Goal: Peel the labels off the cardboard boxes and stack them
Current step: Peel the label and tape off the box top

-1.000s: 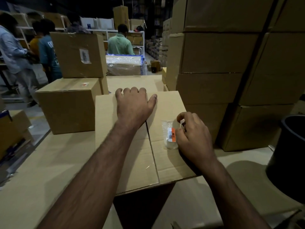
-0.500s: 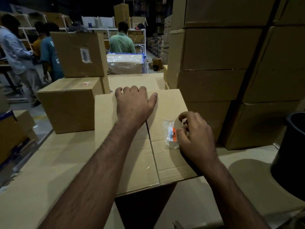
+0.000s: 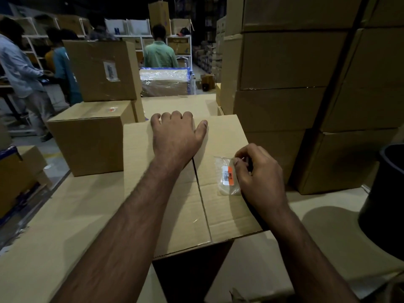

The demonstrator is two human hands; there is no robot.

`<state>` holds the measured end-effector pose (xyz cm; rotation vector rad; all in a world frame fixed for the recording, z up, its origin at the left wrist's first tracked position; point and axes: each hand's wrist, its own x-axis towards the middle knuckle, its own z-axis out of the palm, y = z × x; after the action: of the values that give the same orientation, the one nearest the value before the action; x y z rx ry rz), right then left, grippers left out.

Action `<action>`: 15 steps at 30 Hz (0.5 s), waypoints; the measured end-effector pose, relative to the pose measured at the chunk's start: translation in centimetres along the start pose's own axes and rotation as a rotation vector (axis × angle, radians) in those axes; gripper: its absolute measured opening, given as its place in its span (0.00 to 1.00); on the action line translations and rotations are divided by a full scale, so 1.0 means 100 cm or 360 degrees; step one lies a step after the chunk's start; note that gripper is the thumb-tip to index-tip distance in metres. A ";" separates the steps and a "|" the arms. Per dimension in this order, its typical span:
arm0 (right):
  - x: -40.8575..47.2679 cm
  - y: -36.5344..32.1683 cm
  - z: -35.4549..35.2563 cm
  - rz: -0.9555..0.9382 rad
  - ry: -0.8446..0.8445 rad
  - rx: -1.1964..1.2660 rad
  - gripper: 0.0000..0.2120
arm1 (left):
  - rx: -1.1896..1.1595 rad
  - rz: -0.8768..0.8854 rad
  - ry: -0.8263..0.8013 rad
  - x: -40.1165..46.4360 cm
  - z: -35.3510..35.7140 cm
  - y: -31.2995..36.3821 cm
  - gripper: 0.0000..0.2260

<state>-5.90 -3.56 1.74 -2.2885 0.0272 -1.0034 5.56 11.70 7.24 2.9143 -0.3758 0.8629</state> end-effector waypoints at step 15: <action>-0.015 0.003 -0.007 -0.0080 -0.0075 0.0093 0.05 | -0.0043 -0.0021 -0.0032 0.002 -0.001 -0.001 0.27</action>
<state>-7.34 -3.77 0.89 -2.2684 -0.0782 -0.9628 5.73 11.76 7.40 2.8996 -0.3660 0.8206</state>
